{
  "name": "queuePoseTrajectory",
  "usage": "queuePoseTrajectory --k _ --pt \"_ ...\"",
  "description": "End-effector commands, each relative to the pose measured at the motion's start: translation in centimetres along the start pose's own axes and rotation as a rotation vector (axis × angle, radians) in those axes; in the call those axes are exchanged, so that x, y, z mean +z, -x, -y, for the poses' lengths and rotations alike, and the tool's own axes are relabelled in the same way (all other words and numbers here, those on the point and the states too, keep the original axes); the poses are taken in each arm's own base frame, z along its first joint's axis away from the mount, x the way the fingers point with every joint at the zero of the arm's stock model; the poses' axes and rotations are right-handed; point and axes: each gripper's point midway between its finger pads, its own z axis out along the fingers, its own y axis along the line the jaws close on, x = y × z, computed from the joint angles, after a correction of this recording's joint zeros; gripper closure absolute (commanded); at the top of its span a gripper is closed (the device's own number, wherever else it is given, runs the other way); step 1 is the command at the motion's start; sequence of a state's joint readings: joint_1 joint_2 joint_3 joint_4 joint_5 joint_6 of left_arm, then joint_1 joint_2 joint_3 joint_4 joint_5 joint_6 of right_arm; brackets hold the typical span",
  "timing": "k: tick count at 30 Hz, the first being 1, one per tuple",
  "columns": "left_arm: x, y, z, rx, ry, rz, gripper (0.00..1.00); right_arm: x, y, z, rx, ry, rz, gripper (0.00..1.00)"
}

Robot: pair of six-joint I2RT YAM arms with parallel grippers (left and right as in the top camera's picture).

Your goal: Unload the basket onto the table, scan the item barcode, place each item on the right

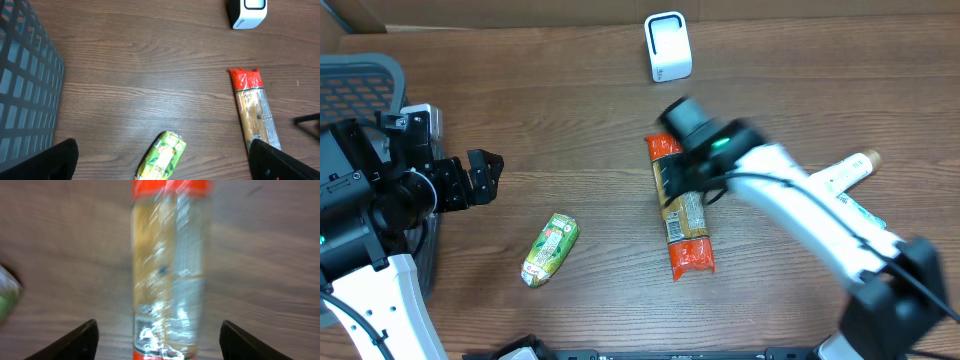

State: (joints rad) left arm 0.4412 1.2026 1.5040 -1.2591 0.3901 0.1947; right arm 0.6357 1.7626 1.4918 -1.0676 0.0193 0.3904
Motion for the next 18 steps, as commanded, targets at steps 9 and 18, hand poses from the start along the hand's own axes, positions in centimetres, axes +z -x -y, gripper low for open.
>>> queuePoseTrajectory --k 9,18 --pt "-0.1 0.2 0.2 0.021 -0.014 0.010 0.00 1.4 -3.6 3.2 -0.031 0.250 -0.171 0.23" --pt "-0.1 0.2 0.2 0.021 -0.014 0.010 0.00 6.5 -5.1 2.5 -0.075 0.355 -0.101 0.23"
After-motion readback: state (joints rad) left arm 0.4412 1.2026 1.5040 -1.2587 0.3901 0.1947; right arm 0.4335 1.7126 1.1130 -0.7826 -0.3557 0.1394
